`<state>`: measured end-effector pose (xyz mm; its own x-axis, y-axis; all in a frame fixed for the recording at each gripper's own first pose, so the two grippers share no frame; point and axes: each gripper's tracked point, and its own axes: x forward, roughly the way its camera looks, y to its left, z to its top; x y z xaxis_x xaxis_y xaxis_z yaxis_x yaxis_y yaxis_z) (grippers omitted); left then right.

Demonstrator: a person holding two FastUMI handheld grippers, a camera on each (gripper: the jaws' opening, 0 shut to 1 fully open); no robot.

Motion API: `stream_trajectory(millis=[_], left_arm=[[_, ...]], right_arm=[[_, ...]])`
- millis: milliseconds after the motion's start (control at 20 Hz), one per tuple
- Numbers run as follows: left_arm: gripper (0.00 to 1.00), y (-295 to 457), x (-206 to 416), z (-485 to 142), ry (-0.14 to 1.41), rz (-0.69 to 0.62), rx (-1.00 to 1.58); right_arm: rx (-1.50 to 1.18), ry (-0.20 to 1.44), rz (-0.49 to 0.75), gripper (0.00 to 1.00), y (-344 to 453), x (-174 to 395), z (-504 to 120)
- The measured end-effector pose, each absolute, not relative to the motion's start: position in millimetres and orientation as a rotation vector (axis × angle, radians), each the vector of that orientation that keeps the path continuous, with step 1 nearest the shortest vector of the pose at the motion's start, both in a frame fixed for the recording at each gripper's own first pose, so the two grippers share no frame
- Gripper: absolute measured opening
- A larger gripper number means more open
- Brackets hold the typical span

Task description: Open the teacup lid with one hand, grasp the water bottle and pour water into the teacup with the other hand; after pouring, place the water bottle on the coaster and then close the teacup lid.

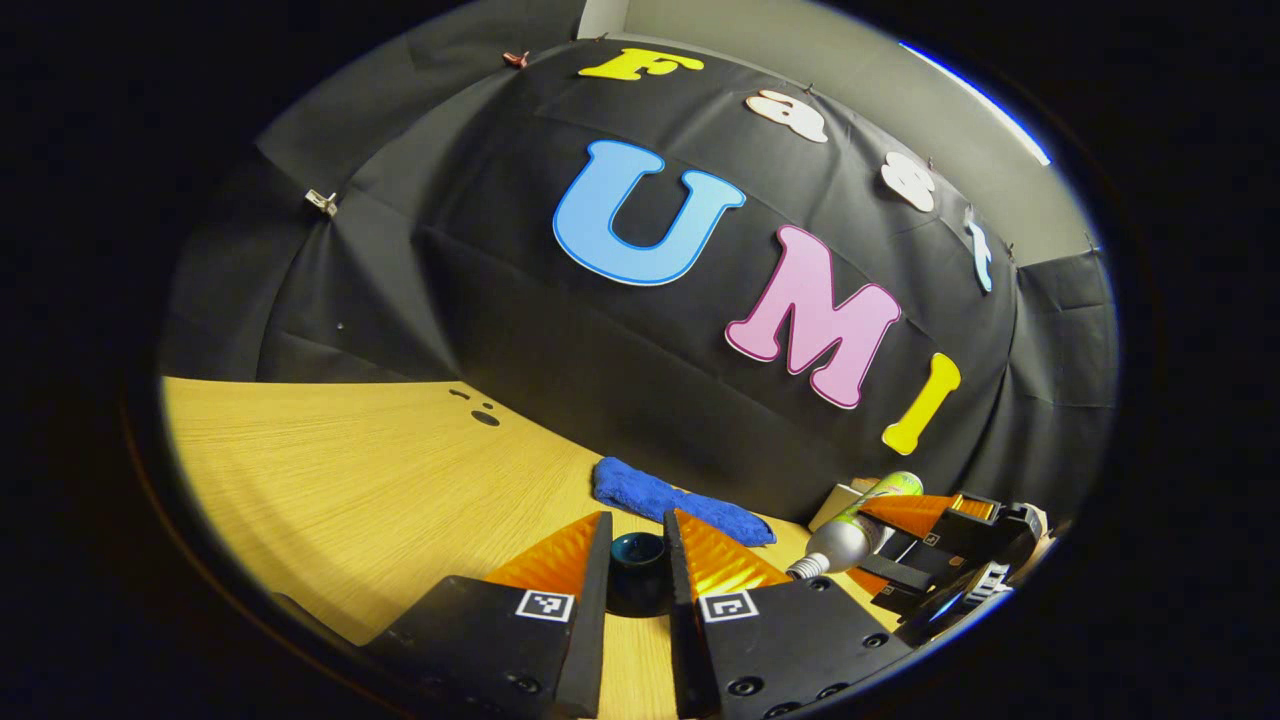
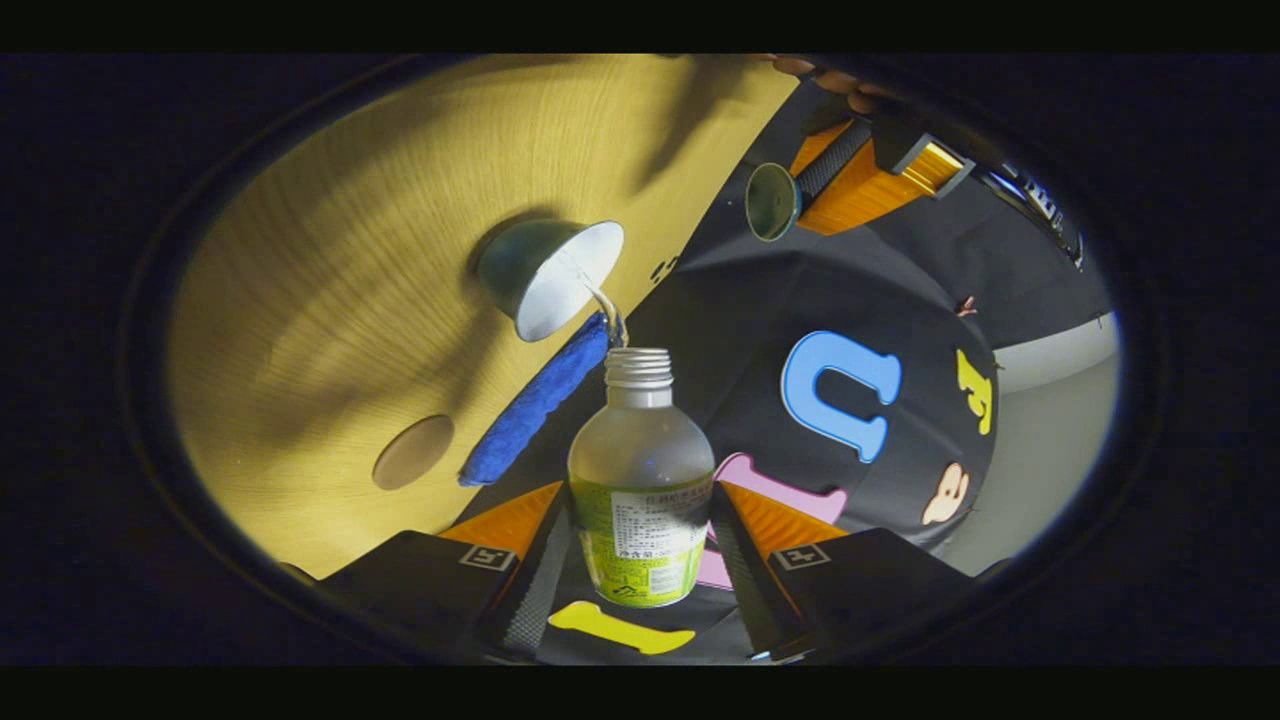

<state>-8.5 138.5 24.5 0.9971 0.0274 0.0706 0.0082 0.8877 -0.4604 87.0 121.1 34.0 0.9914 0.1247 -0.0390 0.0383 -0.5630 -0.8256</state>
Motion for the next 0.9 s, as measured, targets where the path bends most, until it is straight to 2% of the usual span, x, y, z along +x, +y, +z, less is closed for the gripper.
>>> stream_trajectory(millis=[500,900], left_arm=[[0.31,140,-11,26,-0.078,0.019,-0.47],[0.31,138,-12,27,-0.076,0.018,-0.47]], right_arm=[[-2.319,-0.293,0.056,0.78,138,82,52],[-2.334,-0.307,0.051,0.78,142,82,62]])
